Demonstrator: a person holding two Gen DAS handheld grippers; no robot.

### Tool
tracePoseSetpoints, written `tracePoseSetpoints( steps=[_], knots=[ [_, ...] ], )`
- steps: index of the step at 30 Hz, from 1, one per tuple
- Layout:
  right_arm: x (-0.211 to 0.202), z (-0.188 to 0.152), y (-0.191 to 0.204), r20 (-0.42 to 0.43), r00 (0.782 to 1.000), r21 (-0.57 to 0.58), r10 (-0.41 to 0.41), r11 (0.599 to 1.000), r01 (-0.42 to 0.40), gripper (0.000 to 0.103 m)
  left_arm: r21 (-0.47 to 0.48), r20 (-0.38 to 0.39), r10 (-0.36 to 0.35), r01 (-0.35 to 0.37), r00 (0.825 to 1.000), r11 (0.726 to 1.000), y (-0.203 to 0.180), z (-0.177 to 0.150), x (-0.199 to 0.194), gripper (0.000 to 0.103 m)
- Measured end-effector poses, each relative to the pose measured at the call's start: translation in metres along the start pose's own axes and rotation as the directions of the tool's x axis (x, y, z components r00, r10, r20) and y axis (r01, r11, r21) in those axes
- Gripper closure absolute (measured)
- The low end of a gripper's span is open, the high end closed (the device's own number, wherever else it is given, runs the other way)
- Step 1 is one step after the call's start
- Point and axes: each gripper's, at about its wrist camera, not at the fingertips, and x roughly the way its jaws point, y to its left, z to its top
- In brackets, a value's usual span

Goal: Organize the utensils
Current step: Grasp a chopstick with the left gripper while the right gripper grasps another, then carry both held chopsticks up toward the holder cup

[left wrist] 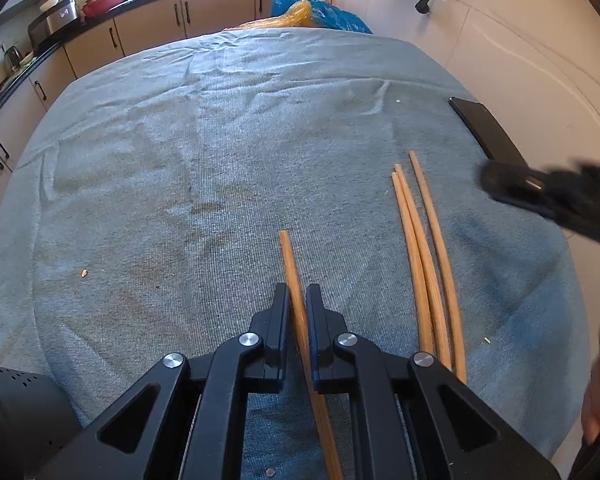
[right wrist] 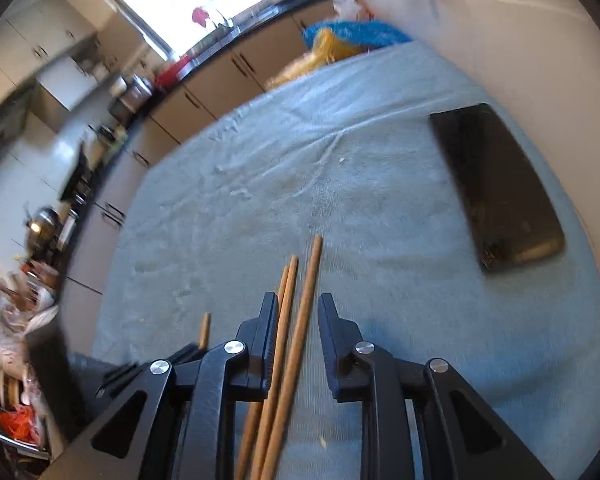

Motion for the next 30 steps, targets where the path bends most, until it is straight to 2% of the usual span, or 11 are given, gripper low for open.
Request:
tracePoseSetpoints(
  steps=[5,10,12,15,16,17,19,22,26,30],
  knots=[
    [0.039,0.020,0.011,-0.065,0.993,0.009,-0.096,0.995,0.097,0.081,-0.018,0.001,-0.044,0.044,0.999,0.999,0.008,-0.002,-0.001,0.095],
    [0.055,0.030,0.014,-0.080,0.983,-0.009,-0.163,0.987,0.163,0.081,-0.018,0.002,-0.051,0.051,0.999,0.999,0.009,0.001,0.002,0.095],
    [0.065,0.031,0.019,-0.105,0.972,-0.044,-0.211,0.977,0.208,0.081,-0.019,0.002,-0.051,0.051,0.999,0.999,0.008,0.001,0.003,0.095],
    [0.067,0.029,0.028,-0.096,0.963,-0.093,-0.253,0.965,0.244,0.081,-0.019,0.003,-0.046,0.046,0.999,0.999,0.007,0.003,0.005,0.095],
    [0.068,0.026,0.031,-0.093,0.957,-0.118,-0.273,0.958,0.262,0.084,-0.019,0.002,-0.044,0.044,0.999,0.999,0.007,0.003,0.005,0.096],
    [0.068,0.025,0.033,-0.090,0.954,-0.132,-0.286,0.953,0.273,0.095,-0.019,0.002,-0.041,0.041,0.999,0.999,0.006,0.003,0.005,0.096],
    [0.066,0.023,0.032,-0.086,0.956,-0.145,-0.280,0.953,0.266,0.096,-0.020,0.005,-0.037,0.037,0.999,0.999,0.006,0.004,0.005,0.096],
    [0.051,0.021,0.025,-0.057,0.974,-0.106,-0.219,0.971,0.212,0.097,-0.046,-0.002,-0.060,0.059,0.998,0.997,0.010,0.006,0.002,0.097],
    [0.010,0.012,0.025,0.037,0.991,-0.077,-0.125,0.989,0.128,0.097,-0.050,0.050,-0.043,0.045,0.998,0.998,0.012,0.009,-0.018,0.097],
    [-0.039,-0.001,0.033,0.171,0.984,-0.095,-0.048,0.993,0.065,0.097,-0.050,0.118,-0.041,0.047,0.992,0.998,0.012,0.008,-0.048,0.097]
  ],
)
